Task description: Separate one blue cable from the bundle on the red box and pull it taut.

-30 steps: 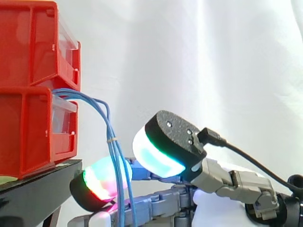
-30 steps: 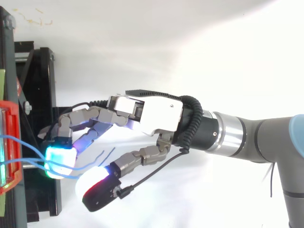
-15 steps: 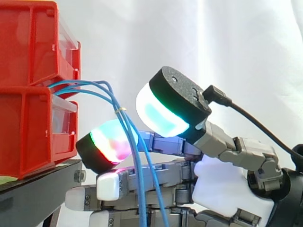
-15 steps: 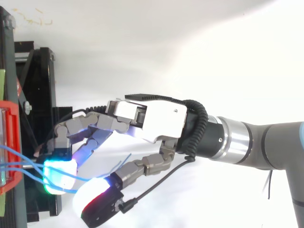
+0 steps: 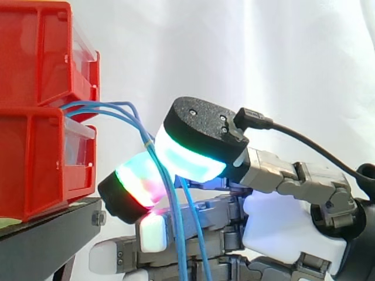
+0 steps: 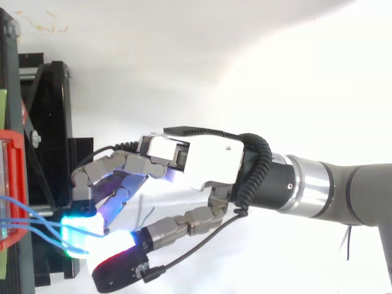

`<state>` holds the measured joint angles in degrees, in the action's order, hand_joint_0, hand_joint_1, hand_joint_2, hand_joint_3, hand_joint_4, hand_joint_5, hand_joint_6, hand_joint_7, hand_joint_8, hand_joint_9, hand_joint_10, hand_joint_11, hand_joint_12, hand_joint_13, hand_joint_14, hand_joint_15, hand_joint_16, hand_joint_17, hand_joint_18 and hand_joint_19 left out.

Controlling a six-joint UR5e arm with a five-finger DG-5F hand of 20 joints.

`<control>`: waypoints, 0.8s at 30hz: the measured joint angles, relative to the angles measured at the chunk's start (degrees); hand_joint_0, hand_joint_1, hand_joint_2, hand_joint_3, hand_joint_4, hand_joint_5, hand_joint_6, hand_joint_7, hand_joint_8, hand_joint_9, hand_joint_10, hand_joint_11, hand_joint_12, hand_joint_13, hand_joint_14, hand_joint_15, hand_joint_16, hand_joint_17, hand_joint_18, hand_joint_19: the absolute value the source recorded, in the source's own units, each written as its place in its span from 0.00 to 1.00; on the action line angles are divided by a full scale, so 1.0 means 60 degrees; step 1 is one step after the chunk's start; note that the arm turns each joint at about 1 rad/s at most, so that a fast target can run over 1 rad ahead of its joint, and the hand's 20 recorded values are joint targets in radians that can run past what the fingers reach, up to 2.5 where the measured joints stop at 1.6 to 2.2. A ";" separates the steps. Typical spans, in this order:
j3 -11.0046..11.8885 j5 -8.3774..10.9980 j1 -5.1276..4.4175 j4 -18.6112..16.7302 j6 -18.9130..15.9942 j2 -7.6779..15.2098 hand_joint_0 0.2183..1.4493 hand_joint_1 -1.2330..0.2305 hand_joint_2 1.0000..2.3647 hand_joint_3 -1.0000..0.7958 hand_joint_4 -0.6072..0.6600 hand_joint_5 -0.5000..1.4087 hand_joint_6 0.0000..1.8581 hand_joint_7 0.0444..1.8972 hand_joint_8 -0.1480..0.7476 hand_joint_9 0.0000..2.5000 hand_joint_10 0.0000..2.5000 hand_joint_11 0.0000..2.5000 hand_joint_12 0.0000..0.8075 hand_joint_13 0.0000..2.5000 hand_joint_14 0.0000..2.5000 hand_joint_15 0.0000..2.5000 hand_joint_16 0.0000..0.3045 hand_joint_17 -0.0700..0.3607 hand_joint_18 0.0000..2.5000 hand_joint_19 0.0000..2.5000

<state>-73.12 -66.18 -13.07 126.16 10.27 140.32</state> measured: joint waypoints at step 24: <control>0.0001 0.0216 -0.0047 0.0612 -0.1276 -0.0008 0.28 0.37 0.01 0.47 0.59 0.21 0.46 0.69 0.64 0.47 0.01 0.21 0.57 0.33 0.00 0.11 0.18 0.45 0.34 0.14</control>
<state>-73.12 -64.88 -13.35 129.83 2.61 140.27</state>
